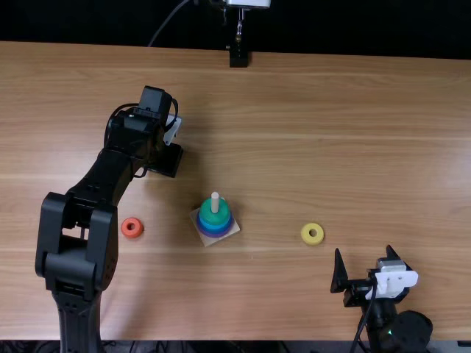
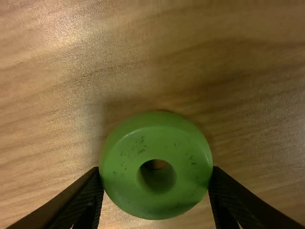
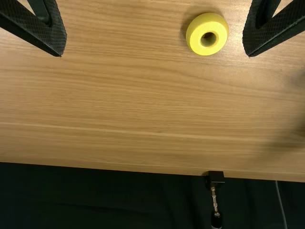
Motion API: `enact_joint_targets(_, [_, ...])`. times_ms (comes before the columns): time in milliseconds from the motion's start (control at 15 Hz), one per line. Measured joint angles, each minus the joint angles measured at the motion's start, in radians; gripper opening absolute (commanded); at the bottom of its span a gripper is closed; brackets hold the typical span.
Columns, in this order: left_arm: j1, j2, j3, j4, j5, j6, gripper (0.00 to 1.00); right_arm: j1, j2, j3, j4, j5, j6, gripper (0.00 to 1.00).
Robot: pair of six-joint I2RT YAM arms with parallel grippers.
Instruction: Build the Hanoi tower: stack the rings onto the peg from bottom to top in this color order: purple, dark blue, light blue, dark green, light green, yellow, orange.
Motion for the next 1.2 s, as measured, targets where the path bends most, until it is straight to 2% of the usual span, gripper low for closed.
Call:
enact_joint_targets(200, [0.0,0.0,0.001,-0.005,0.0,0.0,0.01,0.0,0.0,0.0,0.0,0.0,0.0,1.0])
enact_joint_targets(267, [0.0,0.0,0.001,-0.006,-0.001,0.0,0.0,0.0,0.0,0.0,0.0,0.0,0.0,1.0])
enact_joint_targets(533, [0.0,-0.016,0.005,-0.03,-0.001,-0.001,0.0,0.0,0.0,0.0,0.0,0.001,0.0,1.0])
enact_joint_targets(800, [0.0,-0.094,0.09,-0.241,0.0,0.0,0.0,0.0,0.0,0.0,-0.001,0.001,0.0,1.0])
enact_joint_targets(1000, [-0.001,-0.185,0.109,-0.267,0.0,-0.001,0.0,0.0,0.0,0.0,0.0,0.001,-0.001,1.0])
enact_joint_targets(1200, [-0.037,-0.252,0.11,-0.316,-0.001,-0.001,0.0,0.0,0.0,0.0,0.0,0.001,0.0,1.0])
